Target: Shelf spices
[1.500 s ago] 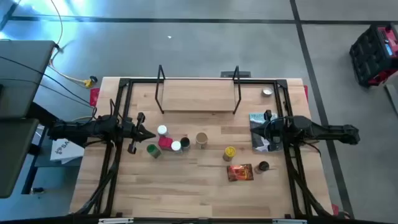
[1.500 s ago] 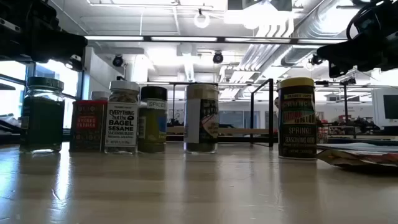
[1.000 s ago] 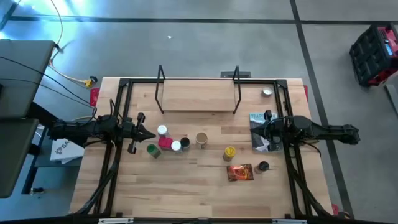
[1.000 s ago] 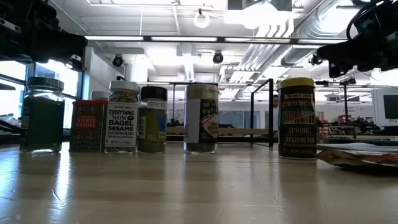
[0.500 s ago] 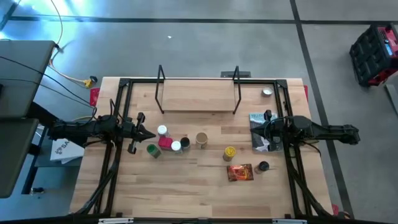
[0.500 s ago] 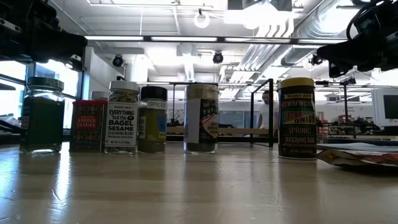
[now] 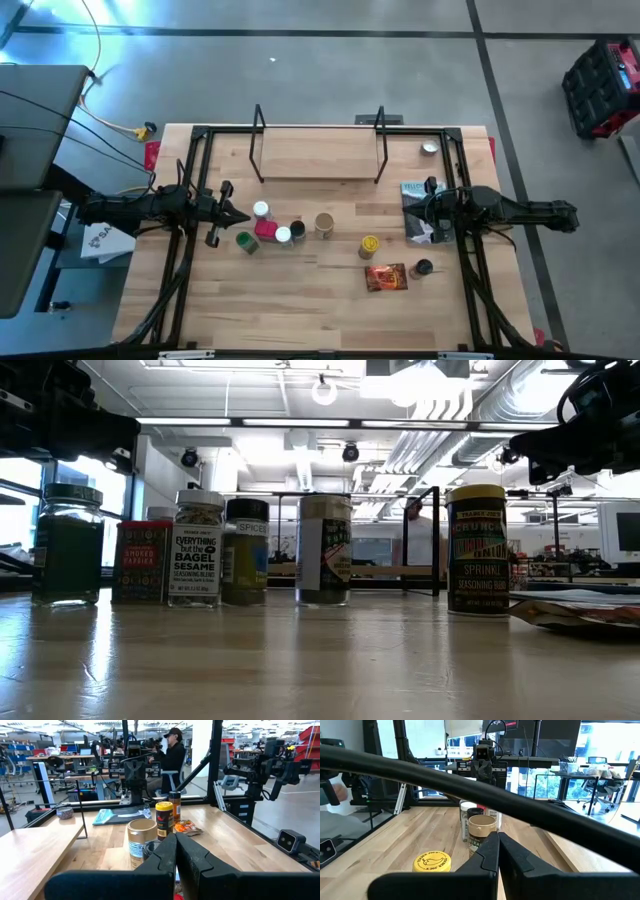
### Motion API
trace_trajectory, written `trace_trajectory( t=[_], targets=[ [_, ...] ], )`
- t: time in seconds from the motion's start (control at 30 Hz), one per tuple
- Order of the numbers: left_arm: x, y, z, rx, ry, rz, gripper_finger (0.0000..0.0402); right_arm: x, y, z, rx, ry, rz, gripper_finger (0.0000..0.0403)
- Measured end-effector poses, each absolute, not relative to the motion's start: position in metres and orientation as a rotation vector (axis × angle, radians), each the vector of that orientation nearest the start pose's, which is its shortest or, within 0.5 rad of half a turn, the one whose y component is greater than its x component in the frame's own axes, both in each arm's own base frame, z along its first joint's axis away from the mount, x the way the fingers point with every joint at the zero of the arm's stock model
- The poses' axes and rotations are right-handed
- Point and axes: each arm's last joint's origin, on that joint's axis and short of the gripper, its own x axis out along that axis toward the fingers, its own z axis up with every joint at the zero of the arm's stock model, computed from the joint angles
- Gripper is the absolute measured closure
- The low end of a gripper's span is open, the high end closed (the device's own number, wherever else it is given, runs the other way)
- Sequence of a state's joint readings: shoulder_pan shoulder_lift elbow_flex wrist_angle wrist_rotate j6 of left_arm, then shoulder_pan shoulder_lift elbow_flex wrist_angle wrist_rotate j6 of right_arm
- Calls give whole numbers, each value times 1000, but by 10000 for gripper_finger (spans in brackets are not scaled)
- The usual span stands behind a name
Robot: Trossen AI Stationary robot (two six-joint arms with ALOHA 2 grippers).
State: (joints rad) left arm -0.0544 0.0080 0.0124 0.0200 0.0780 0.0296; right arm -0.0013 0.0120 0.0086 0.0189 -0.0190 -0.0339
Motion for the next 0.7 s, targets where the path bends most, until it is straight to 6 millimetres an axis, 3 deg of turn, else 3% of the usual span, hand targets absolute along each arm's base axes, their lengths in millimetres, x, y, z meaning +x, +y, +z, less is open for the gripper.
trace_trajectory(
  t=[0.53, 0.6, 0.7],
  targets=[
    [97, -8, 169, 30, -27, -132, 398, 98, 1, 170, -35, -47, 23, 402],
    [97, -8, 169, 30, -27, -132, 398, 97, 1, 179, 103, -139, 53, 402],
    [97, -7, 169, 30, -27, -126, 398, 93, 1, 197, 442, -315, 96, 402]
  ],
)
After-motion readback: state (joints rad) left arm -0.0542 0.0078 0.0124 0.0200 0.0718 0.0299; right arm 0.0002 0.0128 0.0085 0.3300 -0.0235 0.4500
